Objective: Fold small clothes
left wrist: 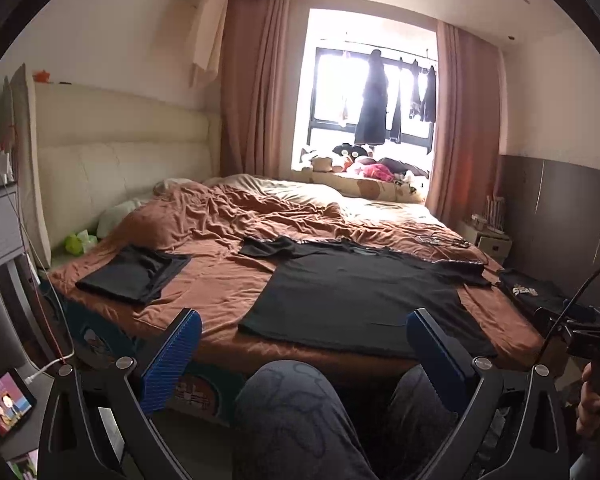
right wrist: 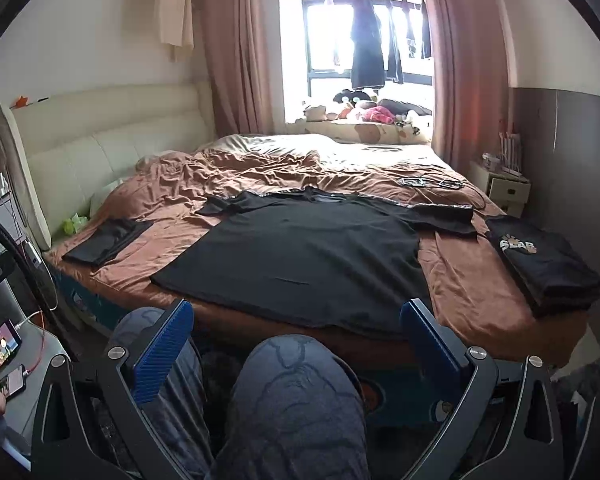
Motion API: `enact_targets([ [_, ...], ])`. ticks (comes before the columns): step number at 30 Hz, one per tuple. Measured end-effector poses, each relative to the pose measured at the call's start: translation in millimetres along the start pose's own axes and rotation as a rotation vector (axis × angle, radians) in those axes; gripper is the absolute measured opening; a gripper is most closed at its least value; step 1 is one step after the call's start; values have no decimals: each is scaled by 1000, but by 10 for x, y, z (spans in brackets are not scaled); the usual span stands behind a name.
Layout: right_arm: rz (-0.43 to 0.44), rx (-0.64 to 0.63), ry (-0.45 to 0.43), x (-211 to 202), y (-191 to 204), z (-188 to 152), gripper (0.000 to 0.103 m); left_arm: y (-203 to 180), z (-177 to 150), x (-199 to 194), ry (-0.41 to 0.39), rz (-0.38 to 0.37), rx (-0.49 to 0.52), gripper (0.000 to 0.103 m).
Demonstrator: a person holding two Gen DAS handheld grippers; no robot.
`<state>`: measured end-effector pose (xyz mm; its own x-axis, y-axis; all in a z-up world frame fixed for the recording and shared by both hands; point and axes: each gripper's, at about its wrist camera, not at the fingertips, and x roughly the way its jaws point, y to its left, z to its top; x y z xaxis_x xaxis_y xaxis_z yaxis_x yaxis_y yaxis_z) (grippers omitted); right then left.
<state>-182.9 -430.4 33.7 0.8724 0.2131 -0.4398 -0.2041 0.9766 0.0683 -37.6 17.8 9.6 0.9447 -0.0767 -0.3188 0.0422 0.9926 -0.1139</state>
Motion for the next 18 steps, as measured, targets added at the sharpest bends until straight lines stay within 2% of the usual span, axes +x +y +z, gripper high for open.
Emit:
enact_targets([
  [4, -24, -4, 0, 8, -10, 25, 103, 6, 38, 33, -2, 6, -6, 103],
  [11, -9, -5, 1, 150, -89, 62, 103, -34, 124, 221, 2, 27, -16, 103],
  [15, -3, 2, 11, 290, -174, 117, 103, -73, 211, 378, 3, 9, -23, 103],
  [18, -3, 5, 15, 412, -224, 190, 103, -97, 273, 492, 11, 38, -12, 103],
])
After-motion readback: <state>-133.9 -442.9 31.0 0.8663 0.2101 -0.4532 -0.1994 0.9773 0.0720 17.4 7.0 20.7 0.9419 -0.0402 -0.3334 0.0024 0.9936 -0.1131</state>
